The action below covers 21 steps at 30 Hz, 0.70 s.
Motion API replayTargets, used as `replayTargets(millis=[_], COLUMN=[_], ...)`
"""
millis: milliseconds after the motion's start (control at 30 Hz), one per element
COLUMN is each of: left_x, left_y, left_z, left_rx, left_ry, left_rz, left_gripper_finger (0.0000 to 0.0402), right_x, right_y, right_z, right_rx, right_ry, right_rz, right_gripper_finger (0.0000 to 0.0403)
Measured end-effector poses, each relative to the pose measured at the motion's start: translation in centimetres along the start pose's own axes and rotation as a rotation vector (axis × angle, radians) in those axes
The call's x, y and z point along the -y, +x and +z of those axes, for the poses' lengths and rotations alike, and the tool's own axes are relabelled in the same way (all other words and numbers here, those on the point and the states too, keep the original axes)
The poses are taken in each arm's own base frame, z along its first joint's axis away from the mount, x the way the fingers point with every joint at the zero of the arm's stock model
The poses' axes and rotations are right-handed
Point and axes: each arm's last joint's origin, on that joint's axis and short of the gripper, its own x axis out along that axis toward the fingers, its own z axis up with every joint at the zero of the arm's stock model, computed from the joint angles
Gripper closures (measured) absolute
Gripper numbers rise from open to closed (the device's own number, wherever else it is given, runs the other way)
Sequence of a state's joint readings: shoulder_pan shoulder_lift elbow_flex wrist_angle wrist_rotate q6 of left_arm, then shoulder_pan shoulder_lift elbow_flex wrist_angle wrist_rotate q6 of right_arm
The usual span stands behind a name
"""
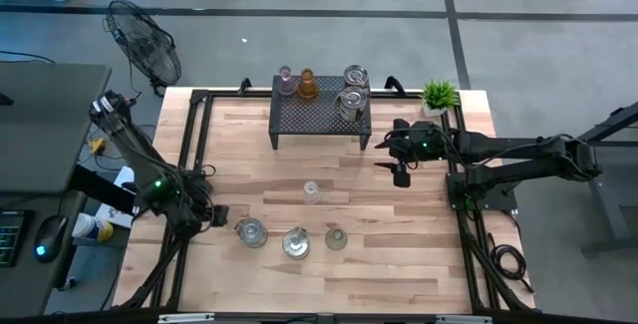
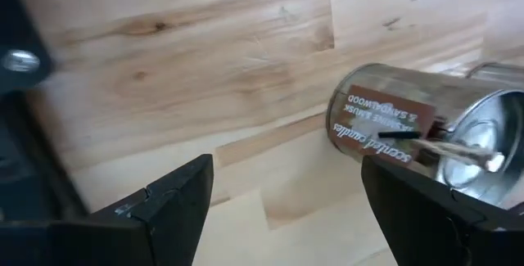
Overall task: Pick & Place candle stick holders
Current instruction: Put the brown scented candle on the shelf aligned with the other scented candles
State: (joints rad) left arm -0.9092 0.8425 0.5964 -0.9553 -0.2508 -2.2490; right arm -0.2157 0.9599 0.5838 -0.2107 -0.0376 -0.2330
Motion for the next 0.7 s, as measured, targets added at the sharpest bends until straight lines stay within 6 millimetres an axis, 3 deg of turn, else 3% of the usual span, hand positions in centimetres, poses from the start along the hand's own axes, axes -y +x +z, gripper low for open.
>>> replayTargets(millis=[333,700], left_x=[1.7,7.6], left_y=[-3.2,-2.5], left_z=[-0.1,1.3], left_rx=[0.056,0.010], left_ry=[-0.003,0.033], left_rz=[0.028,0.153], left_gripper_finger=[0.0097,0.0097], right_x=[0.0,-0.1], right_y=[0.0,0.0], right_z=[-0.1,-0.3], right_rx=[-0.009,-0.030], right_ry=[-0.001,0.024], right_rz=[0.005,0.013], right_gripper_finger=[0.0179,0.0179])
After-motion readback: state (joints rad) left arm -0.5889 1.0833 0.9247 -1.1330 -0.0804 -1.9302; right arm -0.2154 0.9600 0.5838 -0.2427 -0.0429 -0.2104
